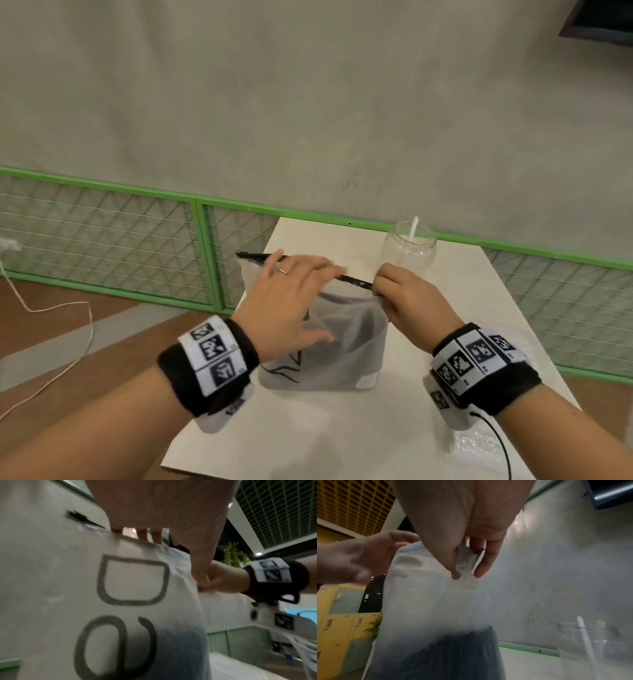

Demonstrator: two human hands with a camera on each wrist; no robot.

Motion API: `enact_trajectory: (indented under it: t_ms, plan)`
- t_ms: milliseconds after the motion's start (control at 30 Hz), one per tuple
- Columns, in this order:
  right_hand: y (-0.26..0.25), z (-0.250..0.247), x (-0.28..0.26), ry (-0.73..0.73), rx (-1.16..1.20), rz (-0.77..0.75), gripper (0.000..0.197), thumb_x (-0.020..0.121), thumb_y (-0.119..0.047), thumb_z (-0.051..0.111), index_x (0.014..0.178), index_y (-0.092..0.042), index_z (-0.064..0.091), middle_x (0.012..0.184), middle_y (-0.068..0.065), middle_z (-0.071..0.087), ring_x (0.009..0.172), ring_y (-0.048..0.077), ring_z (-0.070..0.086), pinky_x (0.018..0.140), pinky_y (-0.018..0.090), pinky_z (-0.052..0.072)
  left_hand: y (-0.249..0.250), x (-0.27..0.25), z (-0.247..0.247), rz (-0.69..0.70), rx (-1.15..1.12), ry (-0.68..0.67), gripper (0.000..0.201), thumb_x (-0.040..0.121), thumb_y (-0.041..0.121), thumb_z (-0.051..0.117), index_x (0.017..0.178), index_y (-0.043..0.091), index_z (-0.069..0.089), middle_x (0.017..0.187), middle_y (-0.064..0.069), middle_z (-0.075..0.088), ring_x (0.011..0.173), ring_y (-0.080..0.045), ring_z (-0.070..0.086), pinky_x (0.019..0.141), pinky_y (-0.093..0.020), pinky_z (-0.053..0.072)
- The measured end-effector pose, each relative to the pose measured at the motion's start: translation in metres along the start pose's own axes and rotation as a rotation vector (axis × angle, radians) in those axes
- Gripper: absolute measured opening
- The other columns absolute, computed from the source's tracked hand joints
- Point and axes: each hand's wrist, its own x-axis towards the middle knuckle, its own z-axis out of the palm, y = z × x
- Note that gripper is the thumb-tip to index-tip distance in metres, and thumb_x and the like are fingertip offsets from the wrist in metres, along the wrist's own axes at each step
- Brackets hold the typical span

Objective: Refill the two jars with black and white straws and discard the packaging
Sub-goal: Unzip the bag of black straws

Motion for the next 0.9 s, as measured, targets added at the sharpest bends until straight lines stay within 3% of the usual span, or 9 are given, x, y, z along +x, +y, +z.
enact_trajectory:
  t_ms: [67, 100, 167, 233, 433, 533, 633, 767, 900]
  plan:
    - [0.002, 0.005, -0.004, -0.011, 0.008, 0.012, 0.014, 0.086, -0.02, 0.04, 0.082, -0.019, 0.054, 0.093, -0.005, 0.059, 0.079, 0.02, 0.052, 0.051, 0.035, 0.048, 0.005, 0.003, 0.017, -0.001, 0.094, -0.046, 0.073, 0.068, 0.061, 0.062, 0.132, 0.035, 0.037, 0.117, 0.011, 0.059, 0.111, -0.015, 0.053, 0.111, -0.058, 0.021]
    - [0.002, 0.005, -0.006, -0.025, 0.003, 0.008, 0.01, 0.088, -0.018, 0.047, 0.084, -0.02, 0.055, 0.093, -0.007, 0.06, 0.08, 0.018, 0.049, 0.053, 0.033, 0.047, 0.004, 0.004, 0.023, 0.003, 0.115, -0.001, 0.057, 0.069, 0.051, 0.065, 0.12, 0.034, 0.048, 0.103, 0.012, 0.064, 0.1, -0.016, 0.059, 0.109, -0.059, 0.024]
    - [0.002, 0.007, -0.014, -0.048, 0.008, -0.027, 0.009, 0.085, -0.012, 0.06, 0.085, -0.021, 0.057, 0.09, -0.009, 0.062, 0.081, 0.016, 0.045, 0.055, 0.026, 0.043, -0.002, 0.006, 0.032, 0.027, 0.132, 0.119, 0.021, 0.067, 0.028, 0.068, 0.087, 0.03, 0.061, 0.077, 0.013, 0.063, 0.076, -0.017, 0.062, 0.104, -0.052, 0.032]
    - [-0.001, 0.009, -0.022, -0.091, 0.0, -0.053, 0.019, 0.078, -0.01, 0.067, 0.088, -0.021, 0.055, 0.088, -0.009, 0.06, 0.084, 0.017, 0.047, 0.06, 0.021, 0.04, -0.009, 0.004, 0.041, 0.049, 0.139, 0.139, 0.02, 0.063, 0.017, 0.07, 0.074, 0.029, 0.059, 0.069, 0.012, 0.057, 0.066, -0.016, 0.06, 0.099, -0.043, 0.034]
    - [-0.008, 0.032, -0.035, -0.226, -0.053, -0.018, 0.061, 0.063, -0.022, 0.082, 0.115, -0.025, 0.05, 0.1, -0.006, 0.064, 0.087, 0.02, 0.057, 0.074, 0.031, 0.051, -0.015, -0.005, 0.054, 0.066, 0.078, 0.186, 0.017, 0.069, 0.015, 0.061, 0.072, 0.031, 0.067, 0.071, 0.008, 0.05, 0.064, -0.018, 0.055, 0.093, -0.043, 0.041]
    - [-0.014, 0.042, -0.036, -0.21, -0.104, 0.005, 0.056, 0.064, -0.025, 0.083, 0.111, -0.029, 0.053, 0.095, -0.01, 0.065, 0.081, 0.016, 0.055, 0.068, 0.03, 0.05, -0.011, -0.013, 0.053, 0.086, 0.044, 0.152, 0.019, 0.074, 0.026, 0.05, 0.074, 0.031, 0.069, 0.084, 0.007, 0.055, 0.078, -0.018, 0.055, 0.096, -0.049, 0.04]
    - [-0.02, 0.049, -0.035, -0.209, -0.133, 0.053, 0.059, 0.06, -0.032, 0.083, 0.111, -0.031, 0.053, 0.095, -0.009, 0.064, 0.081, 0.017, 0.057, 0.066, 0.031, 0.049, -0.004, -0.025, 0.057, 0.087, 0.03, 0.059, 0.017, 0.071, 0.043, 0.054, 0.078, 0.031, 0.064, 0.101, 0.01, 0.059, 0.093, -0.016, 0.056, 0.1, -0.05, 0.033]
    - [-0.026, 0.057, -0.031, -0.146, -0.139, 0.031, 0.045, 0.057, -0.017, 0.083, 0.093, -0.028, 0.057, 0.082, -0.005, 0.056, 0.073, 0.019, 0.054, 0.062, 0.032, 0.044, 0.002, -0.029, 0.071, 0.026, 0.118, -0.046, 0.041, 0.062, 0.061, 0.059, 0.087, 0.029, 0.053, 0.085, 0.012, 0.06, 0.082, -0.016, 0.059, 0.096, -0.05, 0.033]
    - [-0.029, 0.064, -0.03, -0.076, -0.09, -0.024, 0.028, 0.065, -0.009, 0.069, 0.078, -0.021, 0.047, 0.075, -0.002, 0.053, 0.068, 0.021, 0.052, 0.059, 0.03, 0.039, 0.004, -0.028, 0.083, 0.01, 0.177, -0.093, 0.041, 0.052, 0.047, 0.077, 0.078, 0.027, 0.052, 0.067, 0.012, 0.057, 0.067, -0.018, 0.055, 0.089, -0.046, 0.035]
